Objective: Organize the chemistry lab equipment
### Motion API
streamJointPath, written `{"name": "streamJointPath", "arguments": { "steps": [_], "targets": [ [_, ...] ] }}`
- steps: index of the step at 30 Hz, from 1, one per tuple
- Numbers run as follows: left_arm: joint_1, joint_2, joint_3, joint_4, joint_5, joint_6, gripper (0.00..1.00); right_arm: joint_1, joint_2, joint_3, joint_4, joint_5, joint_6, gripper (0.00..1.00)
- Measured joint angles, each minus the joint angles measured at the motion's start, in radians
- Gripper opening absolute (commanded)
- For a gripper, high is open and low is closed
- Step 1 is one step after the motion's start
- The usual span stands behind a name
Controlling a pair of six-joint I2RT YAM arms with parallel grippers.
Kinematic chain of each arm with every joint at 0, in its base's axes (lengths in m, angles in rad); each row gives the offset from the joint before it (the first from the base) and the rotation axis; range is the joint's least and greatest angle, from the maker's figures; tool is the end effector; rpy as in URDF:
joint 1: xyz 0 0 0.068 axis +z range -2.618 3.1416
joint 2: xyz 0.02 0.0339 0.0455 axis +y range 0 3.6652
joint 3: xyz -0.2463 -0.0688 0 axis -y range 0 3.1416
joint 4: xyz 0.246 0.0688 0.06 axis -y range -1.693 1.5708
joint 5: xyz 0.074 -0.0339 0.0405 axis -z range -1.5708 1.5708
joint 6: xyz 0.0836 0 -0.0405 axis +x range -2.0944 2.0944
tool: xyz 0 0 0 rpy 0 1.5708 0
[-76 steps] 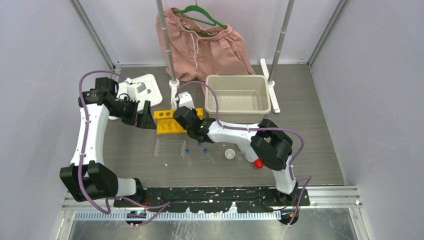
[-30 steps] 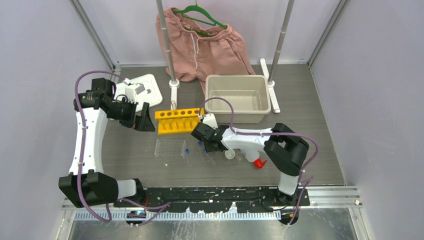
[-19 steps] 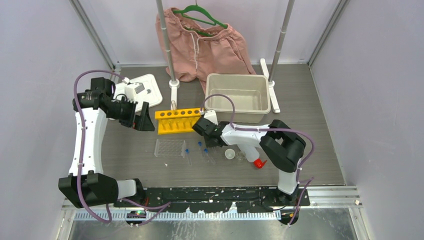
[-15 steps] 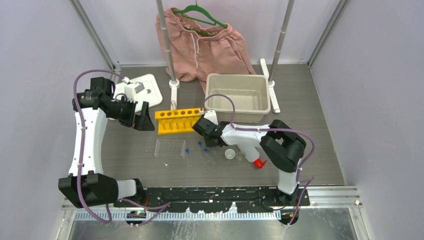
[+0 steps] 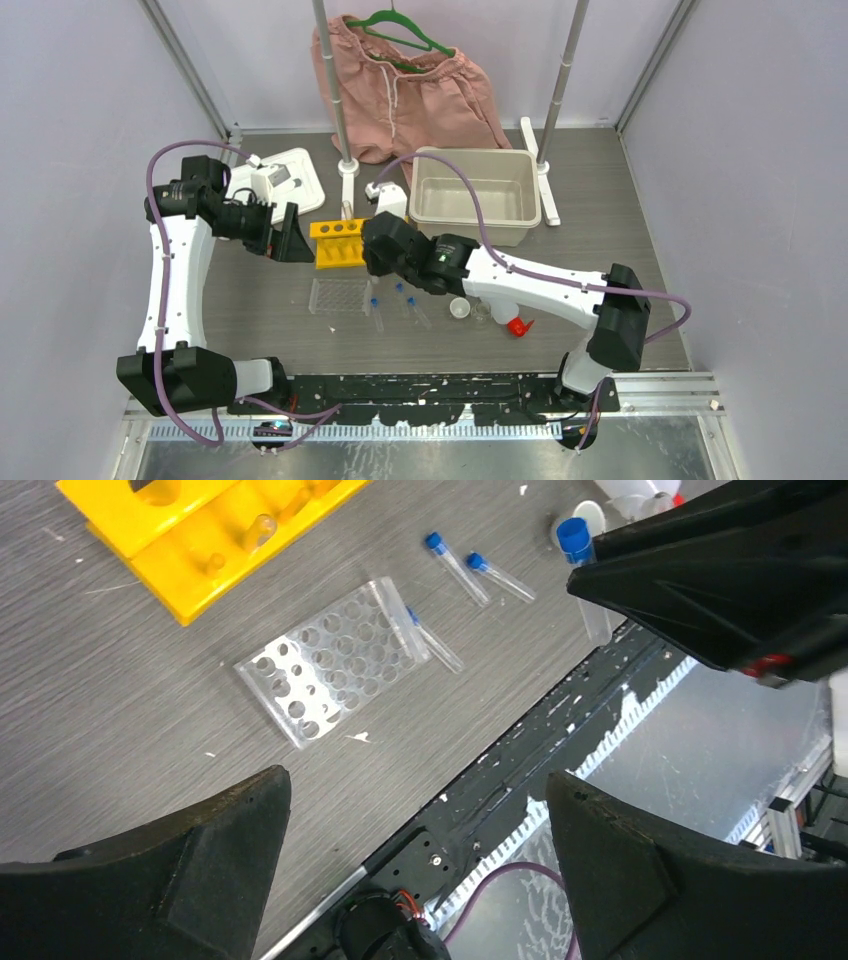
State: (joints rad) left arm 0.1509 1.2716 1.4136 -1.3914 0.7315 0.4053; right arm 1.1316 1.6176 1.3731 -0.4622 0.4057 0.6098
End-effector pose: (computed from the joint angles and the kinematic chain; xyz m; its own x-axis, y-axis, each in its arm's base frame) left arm 0.2313 -0.0213 0.3138 -0.8239 0.1715 -0.5402 0.4588 0.7615 -0.4579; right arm 0.1997 0.3475 0.2603 -0.6295 -0.1024 -0.7702 -0.4190 0.8796 0.2255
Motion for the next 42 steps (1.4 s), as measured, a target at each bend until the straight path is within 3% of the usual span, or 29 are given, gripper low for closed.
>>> {"name": "streamJointPath", "arguments": {
  "steps": [5,11,26,28,30,32,35,36,42],
  "targets": [
    [0.0,0.0,0.0,-0.017,0.081,0.001,0.91,0.005,0.015,0.147,0.105,0.0,0.041,0.01],
    [0.0,-0.003,0.0,-0.044,0.177,0.015,0.74,0.005,0.123,0.286,0.198,-0.008,0.096,0.01],
    [0.0,0.002,0.0,-0.026,0.236,-0.005,0.43,0.012,0.202,0.314,0.3,-0.095,0.216,0.01],
    [0.0,0.008,0.0,-0.016,0.235,-0.01,0.37,0.012,0.202,0.314,0.308,-0.103,0.224,0.01],
    [0.0,0.009,0.0,-0.007,0.234,-0.014,0.24,0.012,0.203,0.316,0.313,-0.111,0.234,0.01],
    [0.0,0.009,0.0,-0.001,0.232,-0.021,0.13,0.012,0.204,0.318,0.317,-0.117,0.24,0.1],
    [0.008,0.01,-0.002,0.008,0.204,-0.03,0.02,0.012,0.204,0.321,0.318,-0.121,0.243,0.39],
    [0.01,0.009,-0.002,0.008,0.2,-0.027,0.0,0.011,0.205,0.325,0.312,-0.124,0.25,0.45],
    [0.007,-0.009,-0.017,0.008,0.185,0.037,0.0,-0.026,0.233,0.428,0.195,-0.208,0.257,0.47]
  ]
}}
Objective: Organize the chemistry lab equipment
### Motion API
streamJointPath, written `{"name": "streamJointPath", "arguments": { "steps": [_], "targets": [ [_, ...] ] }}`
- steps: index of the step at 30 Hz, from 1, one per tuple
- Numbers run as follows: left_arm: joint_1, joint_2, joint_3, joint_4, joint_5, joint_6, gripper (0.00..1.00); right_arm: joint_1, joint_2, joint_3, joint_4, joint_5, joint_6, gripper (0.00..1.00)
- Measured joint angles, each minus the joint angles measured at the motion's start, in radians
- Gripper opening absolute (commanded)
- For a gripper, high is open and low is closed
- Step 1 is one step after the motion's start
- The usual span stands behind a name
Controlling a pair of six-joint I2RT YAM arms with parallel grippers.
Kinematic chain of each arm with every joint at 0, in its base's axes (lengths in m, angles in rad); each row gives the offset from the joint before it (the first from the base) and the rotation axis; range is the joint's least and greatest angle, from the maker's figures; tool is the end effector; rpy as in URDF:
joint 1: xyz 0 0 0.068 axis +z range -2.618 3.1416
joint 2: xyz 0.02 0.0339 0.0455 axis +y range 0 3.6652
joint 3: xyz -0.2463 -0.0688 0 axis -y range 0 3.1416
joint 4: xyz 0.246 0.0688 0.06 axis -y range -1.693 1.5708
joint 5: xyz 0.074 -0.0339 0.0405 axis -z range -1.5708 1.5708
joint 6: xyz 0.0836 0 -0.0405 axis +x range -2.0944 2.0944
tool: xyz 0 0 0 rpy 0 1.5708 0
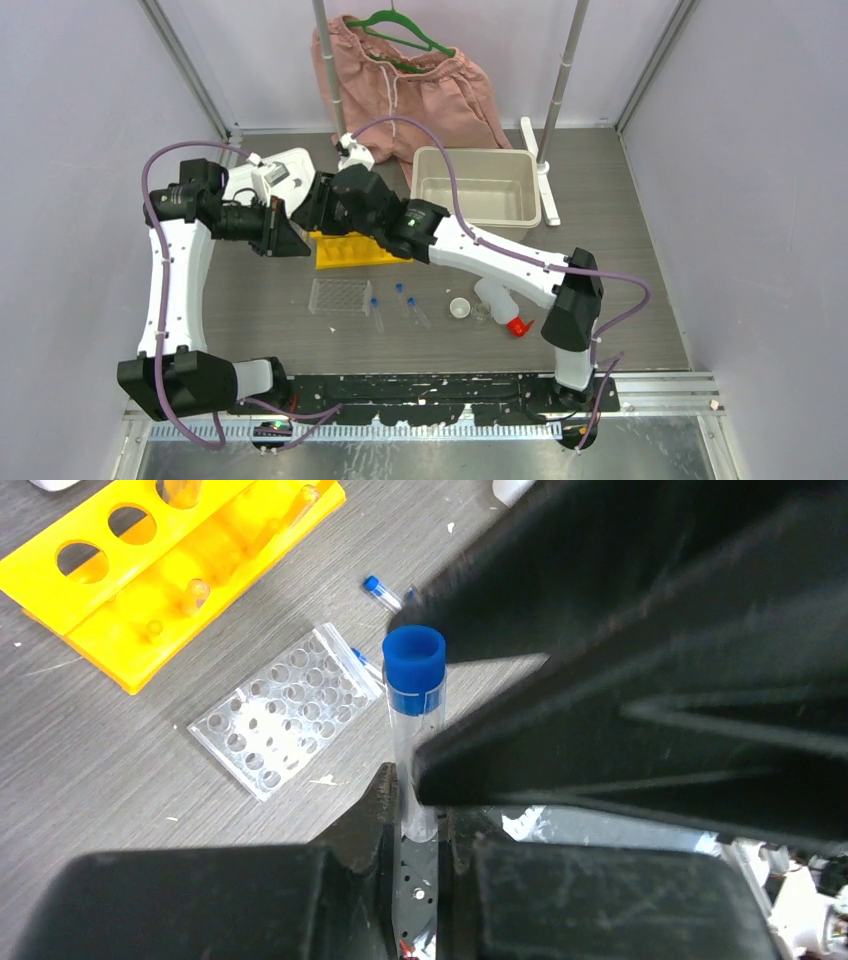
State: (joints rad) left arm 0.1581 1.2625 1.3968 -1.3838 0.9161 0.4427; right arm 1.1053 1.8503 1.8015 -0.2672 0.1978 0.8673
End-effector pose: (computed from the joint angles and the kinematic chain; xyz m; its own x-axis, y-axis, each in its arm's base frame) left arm 0.2282 -0.0308 0.3221 -0.7818 0.1395 -0.6078 0.5383 0.6430 -0.5448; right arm 0.2323 0.4259 0.3497 -0.6945 0.2833 -0.6614 -0.4062 0.6044 0.6853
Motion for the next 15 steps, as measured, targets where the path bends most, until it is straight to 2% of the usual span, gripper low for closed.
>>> {"name": "streamJointPath", "arguments": {
  "steps": [10,15],
  "targets": [
    [-0.001,-0.089,-0.037,-0.003,0.0,0.122,0.0,-0.081,0.109,0.264,-0.262,-0.246,-0.072,0.39],
    [-0.004,-0.092,-0.042,-0.025,-0.008,0.145,0.0,-0.081,0.121,0.291,-0.308,-0.287,-0.096,0.39]
  ]
}}
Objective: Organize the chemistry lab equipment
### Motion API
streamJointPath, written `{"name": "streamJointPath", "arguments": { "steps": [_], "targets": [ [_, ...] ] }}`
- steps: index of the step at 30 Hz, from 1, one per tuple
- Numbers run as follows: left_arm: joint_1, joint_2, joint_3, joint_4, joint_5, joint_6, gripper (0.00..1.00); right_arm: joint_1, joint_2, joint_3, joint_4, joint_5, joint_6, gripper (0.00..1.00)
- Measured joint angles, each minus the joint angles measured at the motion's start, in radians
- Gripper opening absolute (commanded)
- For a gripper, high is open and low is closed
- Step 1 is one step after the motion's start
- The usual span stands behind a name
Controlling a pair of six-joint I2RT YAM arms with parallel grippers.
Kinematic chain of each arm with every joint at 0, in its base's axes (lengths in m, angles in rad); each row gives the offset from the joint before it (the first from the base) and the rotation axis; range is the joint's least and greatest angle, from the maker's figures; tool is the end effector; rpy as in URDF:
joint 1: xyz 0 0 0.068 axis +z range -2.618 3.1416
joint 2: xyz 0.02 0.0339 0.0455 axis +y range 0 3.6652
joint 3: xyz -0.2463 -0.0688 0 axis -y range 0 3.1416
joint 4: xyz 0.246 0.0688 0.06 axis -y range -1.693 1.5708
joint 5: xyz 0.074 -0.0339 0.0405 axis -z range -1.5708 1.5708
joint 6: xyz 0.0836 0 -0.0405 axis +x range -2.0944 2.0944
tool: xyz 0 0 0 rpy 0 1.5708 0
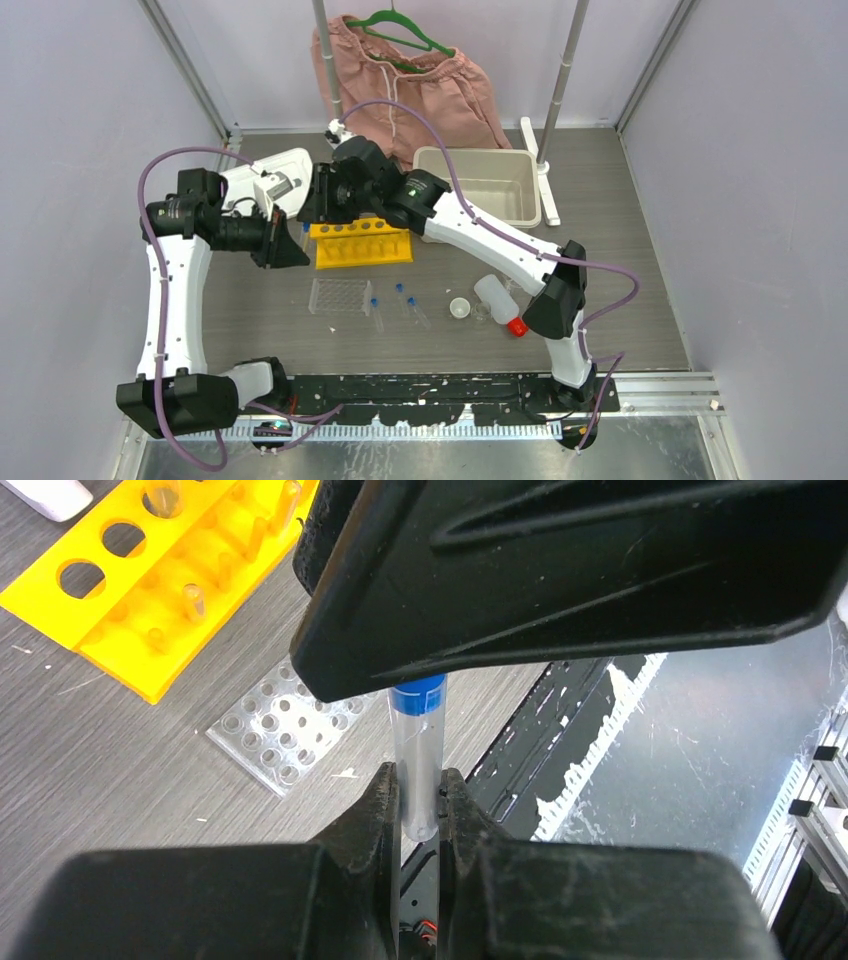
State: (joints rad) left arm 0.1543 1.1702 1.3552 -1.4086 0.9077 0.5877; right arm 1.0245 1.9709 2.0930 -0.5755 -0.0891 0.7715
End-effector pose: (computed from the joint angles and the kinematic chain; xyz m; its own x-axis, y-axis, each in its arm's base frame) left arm 0.2052 -0.0348 0.3266 -0.6788 0.2398 -0.6941 0.6570 0.6206 -0.4281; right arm 0.2504 0.4261 0.3610 -0.7855 0.0448 -0.6173 -0.4812 0.5829 0.6547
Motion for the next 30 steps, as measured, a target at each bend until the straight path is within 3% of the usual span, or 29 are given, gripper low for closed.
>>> {"name": "streamJointPath", "arguments": {
  "steps": [13,20,21,26,28,30],
  "targets": [
    [-0.002,0.001,0.0,-0.009,-0.006,0.024,0.0,0.002,0.04,0.048,-0.061,-0.098,-0.016,0.39],
    [-0.003,0.006,-0.003,-0.009,-0.013,0.027,0.01,0.006,0.054,0.05,-0.068,-0.124,-0.023,0.12],
    [-0.003,0.006,-0.004,-0.01,-0.013,0.028,0.07,0.007,0.054,0.05,-0.069,-0.122,-0.026,0.09],
    [-0.003,0.006,-0.016,0.008,-0.023,0.037,0.87,0.009,0.054,0.05,-0.08,-0.086,-0.058,0.02],
    [-0.003,0.007,-0.025,0.016,-0.046,0.011,0.98,0.008,0.054,0.05,-0.099,-0.046,-0.087,0.01],
    [-0.003,0.013,-0.028,0.025,-0.065,-0.001,1.0,0.008,0.053,0.046,-0.112,-0.004,-0.114,0.01]
  ]
}}
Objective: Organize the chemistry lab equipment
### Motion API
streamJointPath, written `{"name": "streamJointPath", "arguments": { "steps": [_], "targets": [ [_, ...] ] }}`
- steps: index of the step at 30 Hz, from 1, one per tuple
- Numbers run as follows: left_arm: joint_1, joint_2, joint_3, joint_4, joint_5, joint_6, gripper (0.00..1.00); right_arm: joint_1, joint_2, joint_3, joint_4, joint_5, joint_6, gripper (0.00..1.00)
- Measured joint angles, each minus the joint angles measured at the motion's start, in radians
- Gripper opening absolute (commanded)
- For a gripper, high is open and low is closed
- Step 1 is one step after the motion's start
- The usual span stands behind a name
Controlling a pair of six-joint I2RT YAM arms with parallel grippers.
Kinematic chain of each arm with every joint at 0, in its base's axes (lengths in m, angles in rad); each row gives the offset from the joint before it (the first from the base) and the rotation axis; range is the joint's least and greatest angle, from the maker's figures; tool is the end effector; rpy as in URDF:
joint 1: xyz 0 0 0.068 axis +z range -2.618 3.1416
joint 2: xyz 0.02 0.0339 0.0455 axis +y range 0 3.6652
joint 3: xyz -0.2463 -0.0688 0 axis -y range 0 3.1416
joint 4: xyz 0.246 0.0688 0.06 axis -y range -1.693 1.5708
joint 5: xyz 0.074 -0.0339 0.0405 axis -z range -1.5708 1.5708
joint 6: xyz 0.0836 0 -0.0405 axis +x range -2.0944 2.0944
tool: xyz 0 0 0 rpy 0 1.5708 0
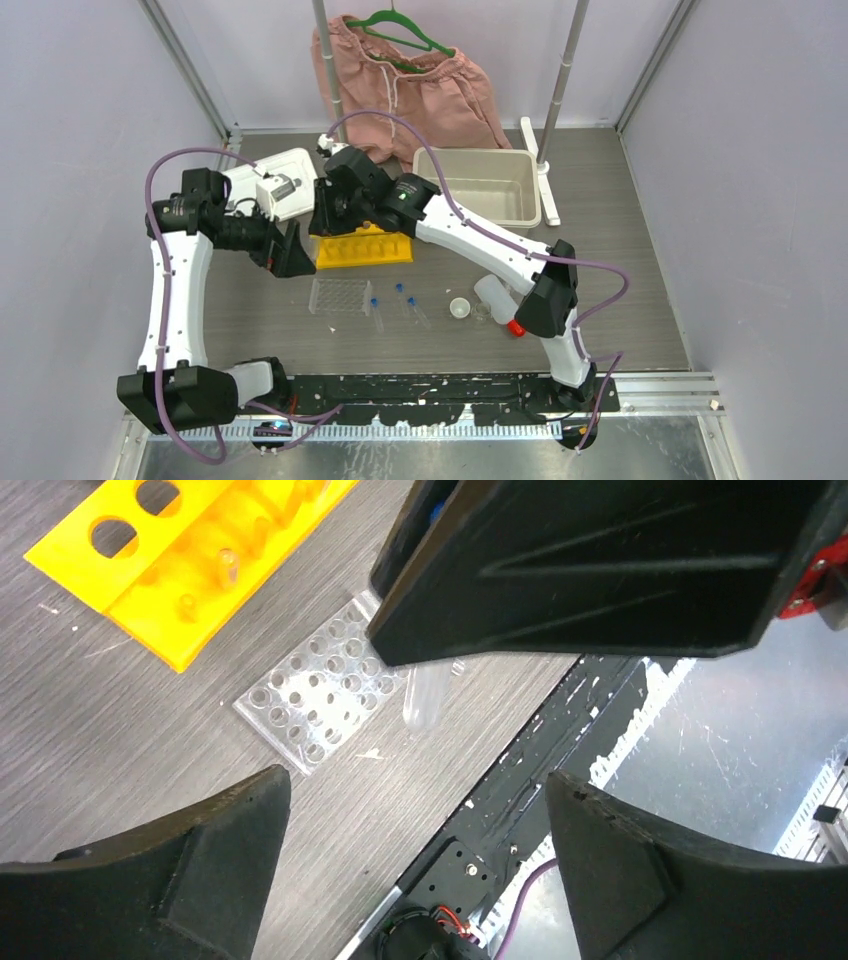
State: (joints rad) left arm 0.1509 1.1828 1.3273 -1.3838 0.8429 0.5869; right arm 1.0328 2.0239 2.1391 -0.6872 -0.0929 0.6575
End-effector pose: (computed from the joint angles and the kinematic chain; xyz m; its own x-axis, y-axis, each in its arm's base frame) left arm 0.2109 -0.0311 0.3137 -0.7007 0.2661 -0.6619 0.6344 0.6568 -0.4076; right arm 0.2483 0.4312 0.3377 -0.7665 -0.0971 -0.6348 -0.5389 0.6349 0.5536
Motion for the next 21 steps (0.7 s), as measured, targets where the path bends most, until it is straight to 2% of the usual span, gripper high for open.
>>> {"name": "streamJointPath", "arguments": {
  "steps": [6,12,16,21],
  "targets": [
    [0.016,0.056,0.0,0.048,-0.068,-0.086,0.99,0.007,-0.062,-0.141,0.017,0.172,-0.095,0.01],
    [0.155,0.208,0.018,0.066,-0.076,-0.144,0.93,0.083,-0.09,-0.314,0.14,0.356,-0.221,0.01],
    [0.231,0.274,0.032,0.063,-0.08,-0.143,0.93,0.147,-0.087,-0.405,0.238,0.41,-0.281,0.01],
    [0.244,0.275,0.032,0.063,-0.108,-0.142,0.98,0.185,-0.046,-0.421,0.37,0.455,-0.332,0.01]
  ]
}}
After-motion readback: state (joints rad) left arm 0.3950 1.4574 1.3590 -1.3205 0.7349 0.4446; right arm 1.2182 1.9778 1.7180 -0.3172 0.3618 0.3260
